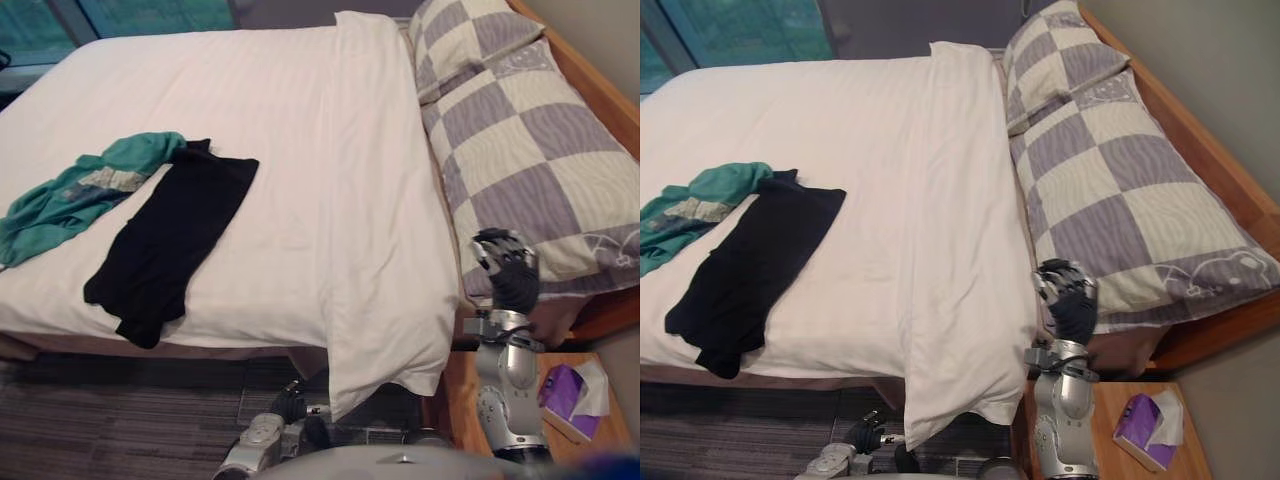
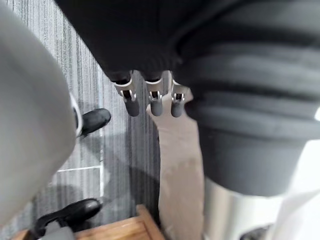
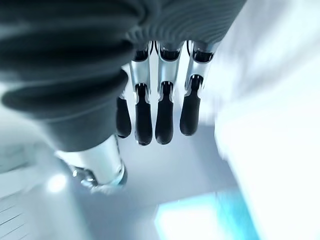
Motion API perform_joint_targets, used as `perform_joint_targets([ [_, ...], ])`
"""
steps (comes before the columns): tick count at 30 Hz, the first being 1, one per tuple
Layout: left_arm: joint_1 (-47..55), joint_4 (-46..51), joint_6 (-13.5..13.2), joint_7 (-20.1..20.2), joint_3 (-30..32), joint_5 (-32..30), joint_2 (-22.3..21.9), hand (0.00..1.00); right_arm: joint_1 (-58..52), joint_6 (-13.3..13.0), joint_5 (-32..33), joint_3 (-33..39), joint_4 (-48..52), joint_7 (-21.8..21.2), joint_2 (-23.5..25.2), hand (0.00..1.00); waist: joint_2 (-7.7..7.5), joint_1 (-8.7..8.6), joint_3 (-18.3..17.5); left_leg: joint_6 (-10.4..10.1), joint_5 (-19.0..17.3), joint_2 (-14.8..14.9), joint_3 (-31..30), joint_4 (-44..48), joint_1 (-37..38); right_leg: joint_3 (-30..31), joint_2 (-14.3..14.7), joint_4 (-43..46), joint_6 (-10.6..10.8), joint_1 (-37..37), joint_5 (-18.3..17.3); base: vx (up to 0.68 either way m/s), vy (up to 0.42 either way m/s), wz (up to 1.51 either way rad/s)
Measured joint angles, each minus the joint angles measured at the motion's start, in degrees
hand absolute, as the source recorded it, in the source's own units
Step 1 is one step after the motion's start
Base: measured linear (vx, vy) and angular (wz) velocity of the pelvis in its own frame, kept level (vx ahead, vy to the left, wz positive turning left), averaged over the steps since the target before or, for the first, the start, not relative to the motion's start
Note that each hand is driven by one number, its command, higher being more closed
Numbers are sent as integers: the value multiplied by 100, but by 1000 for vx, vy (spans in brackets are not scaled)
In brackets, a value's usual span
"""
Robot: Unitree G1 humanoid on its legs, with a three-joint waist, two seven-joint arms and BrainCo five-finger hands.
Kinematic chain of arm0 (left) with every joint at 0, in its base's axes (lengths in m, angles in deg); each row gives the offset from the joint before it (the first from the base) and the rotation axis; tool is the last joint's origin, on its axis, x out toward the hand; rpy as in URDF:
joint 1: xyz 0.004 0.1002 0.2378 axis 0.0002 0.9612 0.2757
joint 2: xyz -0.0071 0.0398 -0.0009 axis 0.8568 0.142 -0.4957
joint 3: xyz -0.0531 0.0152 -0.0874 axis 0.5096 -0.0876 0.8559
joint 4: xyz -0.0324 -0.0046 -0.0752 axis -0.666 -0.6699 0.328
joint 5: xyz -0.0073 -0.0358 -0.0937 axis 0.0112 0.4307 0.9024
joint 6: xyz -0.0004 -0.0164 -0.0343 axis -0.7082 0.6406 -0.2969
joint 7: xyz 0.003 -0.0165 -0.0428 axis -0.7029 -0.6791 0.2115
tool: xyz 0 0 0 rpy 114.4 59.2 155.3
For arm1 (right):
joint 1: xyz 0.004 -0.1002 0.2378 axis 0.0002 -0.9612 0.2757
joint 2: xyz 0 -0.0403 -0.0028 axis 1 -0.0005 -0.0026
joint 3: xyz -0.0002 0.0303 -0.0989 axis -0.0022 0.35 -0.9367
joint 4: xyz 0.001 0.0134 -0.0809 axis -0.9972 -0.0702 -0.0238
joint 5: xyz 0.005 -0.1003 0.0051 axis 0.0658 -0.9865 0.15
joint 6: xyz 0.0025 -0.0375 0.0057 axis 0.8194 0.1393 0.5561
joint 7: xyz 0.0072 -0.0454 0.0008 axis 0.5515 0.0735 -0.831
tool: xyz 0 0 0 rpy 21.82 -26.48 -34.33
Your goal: Tidy the bed and pick cloth on bed and put in laundry
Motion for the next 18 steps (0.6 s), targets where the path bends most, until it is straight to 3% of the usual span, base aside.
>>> perform_joint_targets([
  [2, 3, 2, -2, 0, 0, 0, 9, 0, 5, 381, 447, -115, 2, -468, -22, 100, -14, 17, -15, 55, 26, -61, -103, 1, 0, -82, -59, 3, 34, 55, -21, 8, -2, 29],
  [5, 3, 7, -20, 17, -6, -4, 15, 0, 303, 759, 769, -585, -33, -712, -194, 100, 46, 21, 4, 131, 73, -129, -186, 4, -168, -171, -127, 151, 67, -120, -54, -7, -5, 19],
  [7, -24, 37, -109, 39, -7, -2, 28, 0, 782, 805, 869, -875, -113, -728, -325, 100, 140, 33, 119, 181, 154, -149, -213, 36, -473, -173, -138, 493, 53, -584, -117, -54, -8, 17],
  [12, -656, 112, -446, 241, 27, 119, 56, 0, 2487, 848, 1073, -870, -761, -637, -570, 100, 440, 187, 1349, 233, 329, -237, -270, 334, -1450, -169, -262, 1491, 115, -1829, -362, -150, -7, 23],
  [18, -929, 505, -818, 239, 564, 306, -105, 0, 2590, 930, 1596, -1108, -741, -481, -259, 100, 492, 308, 2029, 271, 158, -124, -71, 1360, -2788, 15, -318, 2645, 1, -3272, -652, -57, -74, 3],
])
